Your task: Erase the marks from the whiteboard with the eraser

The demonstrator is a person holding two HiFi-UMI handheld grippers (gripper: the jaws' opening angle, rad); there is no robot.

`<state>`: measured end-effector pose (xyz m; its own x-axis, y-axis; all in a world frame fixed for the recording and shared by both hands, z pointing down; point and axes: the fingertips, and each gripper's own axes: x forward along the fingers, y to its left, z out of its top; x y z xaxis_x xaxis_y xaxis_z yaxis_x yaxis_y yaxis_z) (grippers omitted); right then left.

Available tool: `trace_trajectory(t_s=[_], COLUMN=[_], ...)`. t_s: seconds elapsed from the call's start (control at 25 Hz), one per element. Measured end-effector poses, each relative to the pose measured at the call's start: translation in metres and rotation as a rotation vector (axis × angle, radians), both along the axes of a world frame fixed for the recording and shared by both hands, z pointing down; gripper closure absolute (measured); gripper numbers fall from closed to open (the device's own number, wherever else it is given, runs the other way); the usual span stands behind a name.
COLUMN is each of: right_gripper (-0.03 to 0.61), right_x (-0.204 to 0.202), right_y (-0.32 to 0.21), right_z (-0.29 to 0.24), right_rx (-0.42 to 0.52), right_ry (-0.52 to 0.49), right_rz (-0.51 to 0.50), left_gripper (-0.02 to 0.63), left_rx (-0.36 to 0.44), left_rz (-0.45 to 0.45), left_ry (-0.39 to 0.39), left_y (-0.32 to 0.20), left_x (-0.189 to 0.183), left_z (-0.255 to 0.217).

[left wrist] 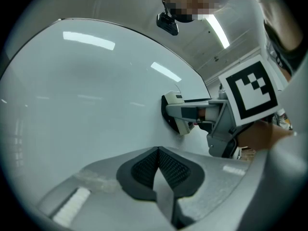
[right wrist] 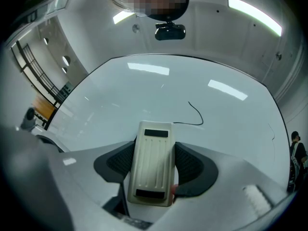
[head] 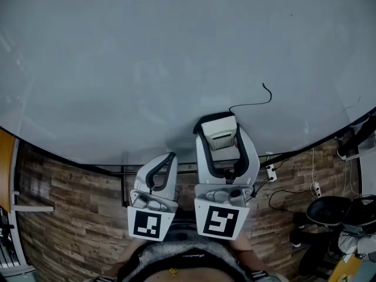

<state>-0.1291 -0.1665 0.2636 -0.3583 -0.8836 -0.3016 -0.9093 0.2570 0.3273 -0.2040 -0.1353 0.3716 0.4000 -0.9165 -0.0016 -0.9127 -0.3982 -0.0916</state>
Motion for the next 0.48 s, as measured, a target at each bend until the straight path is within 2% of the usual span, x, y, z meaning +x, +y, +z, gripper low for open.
trace_trajectory(t_s=[0.24, 0.36, 0.48], right_gripper=[0.314, 0.313, 0.314], right_x=[-0.035, -0.066, -0.082], right_y=[0.009, 0.018, 0.021], right_z=[-0.003, 0.003, 0.002], right_rx=[0.017, 0.04, 0.085], right_ry=[0.021, 0.086, 0.136], right_rz=[-0.03, -0.078, -0.076], left_gripper=[0.611, 0.611, 0.611], left_rx=[-0.008, -0.01, -0.01], left_rz=[-0.025, -0.031, -0.031], left_ry=[-0.001, 0.002, -0.005], left_y=[0.013, 0.02, 0.026], left_x=[-0.033, -0.044, -0.052], left_z=[0.003, 0.005, 0.005])
